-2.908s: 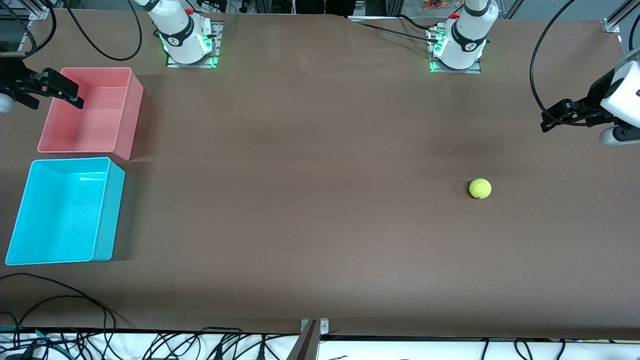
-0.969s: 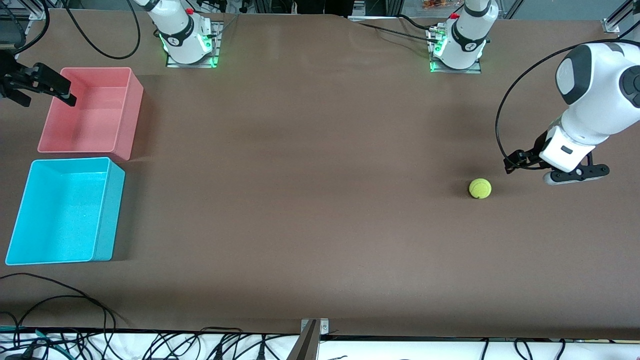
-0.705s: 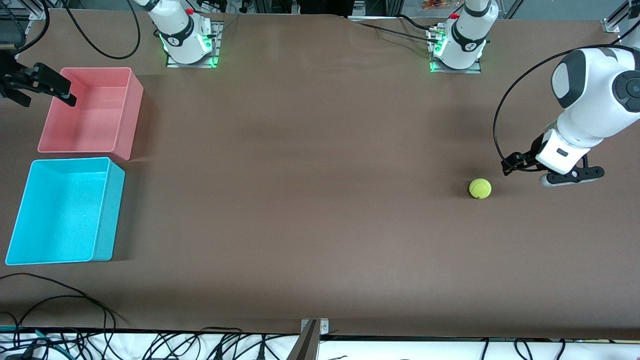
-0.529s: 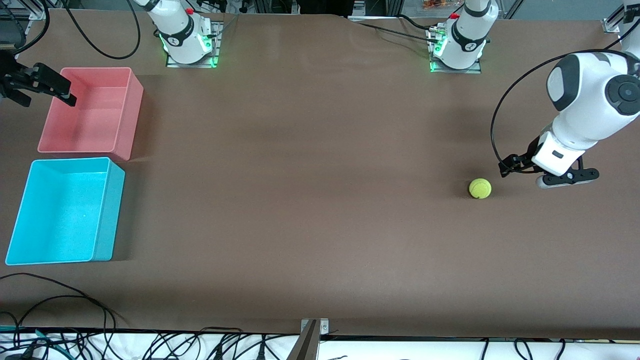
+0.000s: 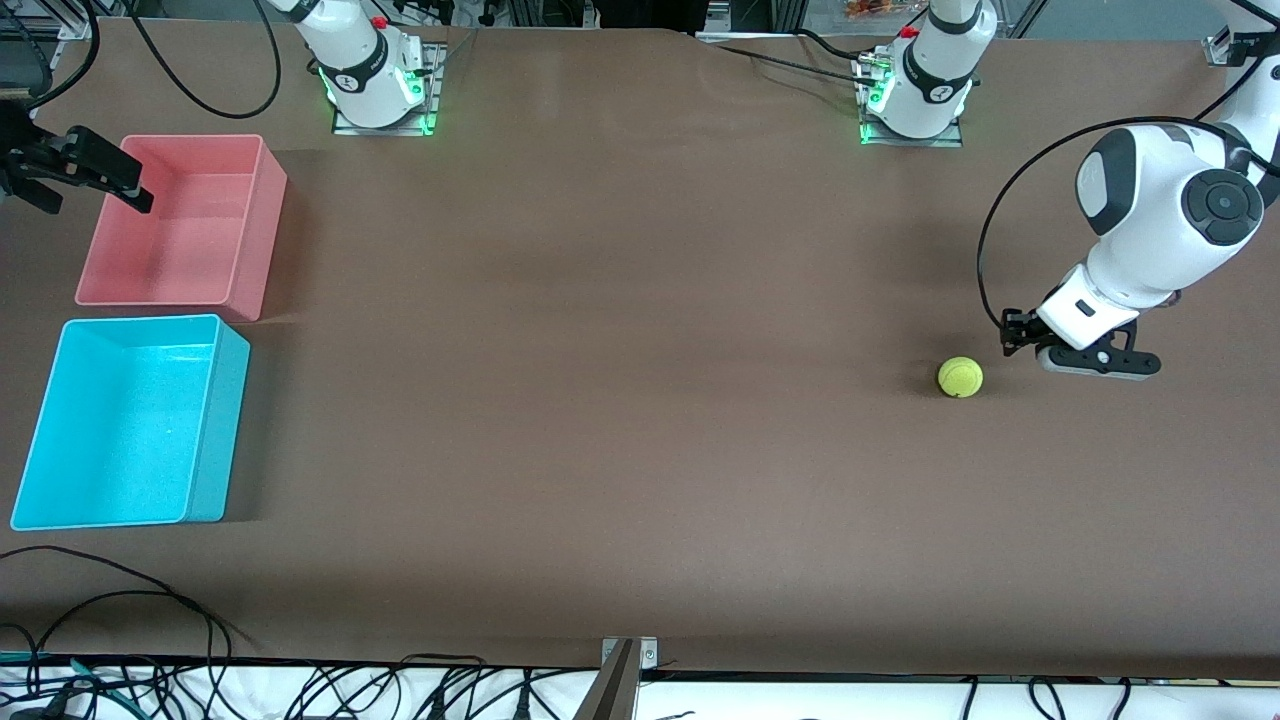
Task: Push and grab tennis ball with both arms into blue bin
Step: 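Move the left gripper down beside the tennis ball, then lower the left gripper behind the tennis ball on the table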
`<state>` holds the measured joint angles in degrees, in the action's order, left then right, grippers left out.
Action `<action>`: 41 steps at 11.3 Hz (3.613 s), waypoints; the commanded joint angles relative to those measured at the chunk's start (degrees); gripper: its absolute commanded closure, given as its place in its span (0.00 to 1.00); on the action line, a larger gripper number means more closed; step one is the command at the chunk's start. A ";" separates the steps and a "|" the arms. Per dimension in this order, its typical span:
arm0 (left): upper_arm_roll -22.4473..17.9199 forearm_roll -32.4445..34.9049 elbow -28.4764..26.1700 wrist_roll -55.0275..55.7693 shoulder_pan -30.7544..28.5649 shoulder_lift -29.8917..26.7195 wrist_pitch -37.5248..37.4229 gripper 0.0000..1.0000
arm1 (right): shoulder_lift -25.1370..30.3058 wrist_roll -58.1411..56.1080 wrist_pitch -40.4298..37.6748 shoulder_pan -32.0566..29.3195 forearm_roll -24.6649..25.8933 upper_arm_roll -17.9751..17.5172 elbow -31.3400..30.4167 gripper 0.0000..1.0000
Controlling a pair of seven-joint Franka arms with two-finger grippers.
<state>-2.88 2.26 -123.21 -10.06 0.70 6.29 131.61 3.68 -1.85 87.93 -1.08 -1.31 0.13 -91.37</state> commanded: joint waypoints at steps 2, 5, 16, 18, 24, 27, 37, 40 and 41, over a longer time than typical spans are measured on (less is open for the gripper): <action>0.42 -0.15 -1.07 -21.01 -2.11 0.21 0.23 1.00 | 0.01 0.62 -0.48 -0.06 -0.89 0.04 0.49 0.00; 0.42 -0.32 -1.59 -37.70 -2.19 0.39 0.49 1.00 | 0.01 0.62 -0.57 -0.06 -0.97 0.04 0.41 0.00; 0.42 -0.50 -5.20 -66.20 -4.56 1.44 1.11 0.92 | 0.01 0.62 -0.66 -0.06 -0.89 0.13 0.32 0.00; 0.50 -0.59 -5.20 -68.76 -4.92 1.79 1.11 0.92 | 0.01 0.62 -0.66 -0.06 -0.89 0.13 0.32 0.00; 0.42 -12.19 -5.02 -87.49 -7.11 7.86 6.47 0.92 | 0.01 0.53 -0.66 -0.15 -0.89 0.22 0.23 0.00; 0.33 -11.66 -4.76 -87.50 -7.03 8.74 7.17 0.92 | 0.01 0.53 -0.66 -0.06 -0.89 0.22 0.23 0.00; 0.15 -7.44 -4.41 -87.49 -7.12 12.08 11.83 0.92 | -0.17 0.53 -0.57 -0.06 -0.97 0.13 0.23 0.00; 0.07 -5.86 -3.09 -87.58 -7.20 13.04 11.83 0.92 | -0.17 0.53 -0.57 -0.06 -0.89 0.13 0.23 0.00; 0.07 -5.86 -3.00 -87.58 -7.73 13.39 11.83 0.92 | -0.17 0.53 -0.57 -0.06 -0.97 0.13 0.32 0.00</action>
<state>-2.86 -5.14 -127.97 -96.54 -6.01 18.19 143.28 3.45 -1.84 87.81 -1.09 -1.31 0.23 -91.42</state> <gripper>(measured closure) 0.921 0.000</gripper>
